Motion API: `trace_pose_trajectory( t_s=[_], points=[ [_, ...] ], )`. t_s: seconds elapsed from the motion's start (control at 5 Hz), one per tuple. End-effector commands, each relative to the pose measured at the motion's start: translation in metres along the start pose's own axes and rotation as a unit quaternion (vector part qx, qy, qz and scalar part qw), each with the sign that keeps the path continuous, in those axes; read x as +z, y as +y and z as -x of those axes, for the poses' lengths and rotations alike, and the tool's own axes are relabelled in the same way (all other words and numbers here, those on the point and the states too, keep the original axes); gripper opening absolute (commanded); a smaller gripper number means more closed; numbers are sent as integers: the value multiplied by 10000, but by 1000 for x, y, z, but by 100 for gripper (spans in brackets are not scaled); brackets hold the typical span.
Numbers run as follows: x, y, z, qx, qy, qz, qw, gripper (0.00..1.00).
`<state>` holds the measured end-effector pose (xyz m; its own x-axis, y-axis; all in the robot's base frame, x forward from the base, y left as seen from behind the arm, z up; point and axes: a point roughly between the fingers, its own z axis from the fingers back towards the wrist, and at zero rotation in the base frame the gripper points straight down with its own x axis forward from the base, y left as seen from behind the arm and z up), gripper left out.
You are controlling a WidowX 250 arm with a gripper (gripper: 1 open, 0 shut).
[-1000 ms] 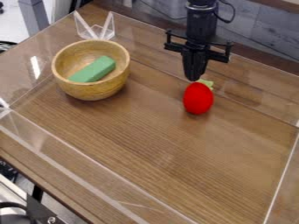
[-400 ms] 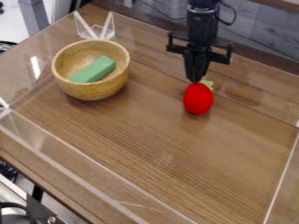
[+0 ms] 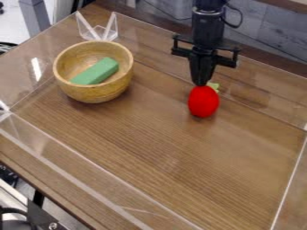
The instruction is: Move the red fruit to the left
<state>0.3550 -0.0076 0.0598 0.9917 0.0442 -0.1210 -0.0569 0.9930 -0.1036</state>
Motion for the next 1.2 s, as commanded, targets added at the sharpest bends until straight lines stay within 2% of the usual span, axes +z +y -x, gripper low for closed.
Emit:
trace_pose_trajectory(
  t_s=[0.0,1.0],
  points=[
    [17,0,-9,-5,-280,26,9996,0],
    [16,4,-15,64,-247,78,9996,0]
  ],
)
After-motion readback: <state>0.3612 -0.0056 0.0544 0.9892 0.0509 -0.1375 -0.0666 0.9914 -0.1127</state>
